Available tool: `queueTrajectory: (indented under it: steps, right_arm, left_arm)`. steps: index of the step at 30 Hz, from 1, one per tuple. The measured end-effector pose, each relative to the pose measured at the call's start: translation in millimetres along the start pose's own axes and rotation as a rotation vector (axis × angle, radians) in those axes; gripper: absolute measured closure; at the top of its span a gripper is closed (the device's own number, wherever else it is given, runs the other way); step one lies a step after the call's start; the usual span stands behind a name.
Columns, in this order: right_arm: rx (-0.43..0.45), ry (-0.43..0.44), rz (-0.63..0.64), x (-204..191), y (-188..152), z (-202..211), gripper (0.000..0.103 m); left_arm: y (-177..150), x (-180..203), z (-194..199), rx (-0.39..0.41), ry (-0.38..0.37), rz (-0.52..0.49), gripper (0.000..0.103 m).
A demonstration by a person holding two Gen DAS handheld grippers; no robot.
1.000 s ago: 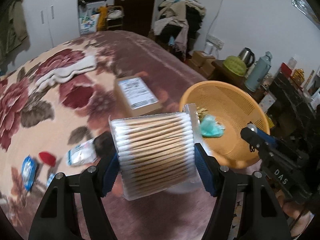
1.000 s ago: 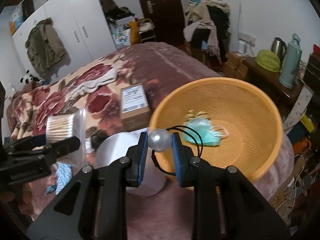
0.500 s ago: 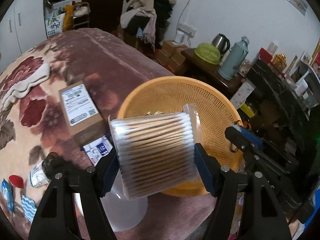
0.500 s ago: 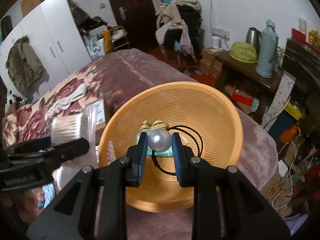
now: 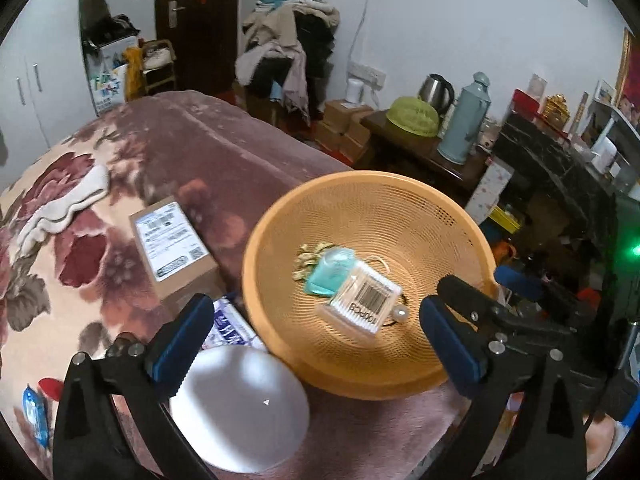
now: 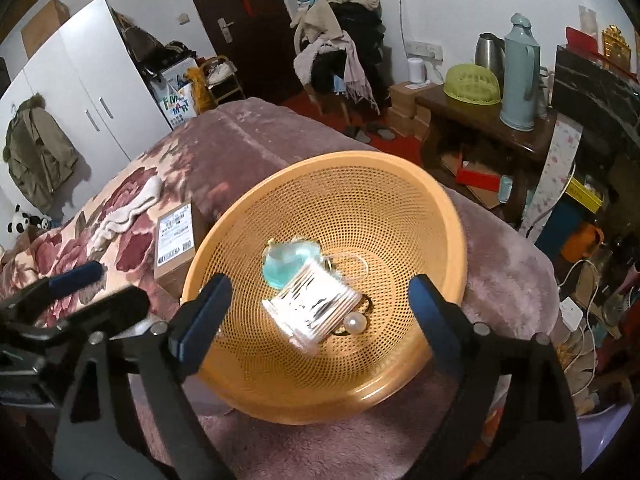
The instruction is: Organize soft objects
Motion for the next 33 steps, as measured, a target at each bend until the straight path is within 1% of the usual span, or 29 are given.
queueTrajectory:
  steps: [3,8,18,27,33]
  right_arm:
    - [-0.005,-0.003,0.005,-4.2,-2.5,-0.1,0.003]
    - [-0.015,-0.014,0.017,-11.7,-8.4,1.8,0.001]
    - [-0.017,-0.004,0.067,-37.3,-17.2,9.8,0.0]
    - [-0.023,0.018,0.149,-79.9,-26.5,14.5,0.0]
    - [-0.045,0.042,0.21,-114.5,-37.8,9.5,0.0]
  left_arm:
    - [-4.7,-11.5,5.8,0.006,0.02,0.028,0.0]
    - [-14.9,-28.0,16.2,0.019,0.042,0.063,0.0]
    - [-38.4,-61.8,39.3,0.031,0.057,0.117,0.0]
    - [-69.2,-99.0,61.2,0.041,0.074,0.172,0.0]
    - [-89.0,-124.7,67.4,0.035,0.095,0.211,0.0]
Point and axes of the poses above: each gripper's, at about its wrist camera, not at the fingertips, and z roughly against the way its jaws point, x to its right, y to its top, the point moved 1 cm from there along -z, roughly the way its jaws point, and after that the axes turned 9 degrees about -x, right-handed, at the moved point
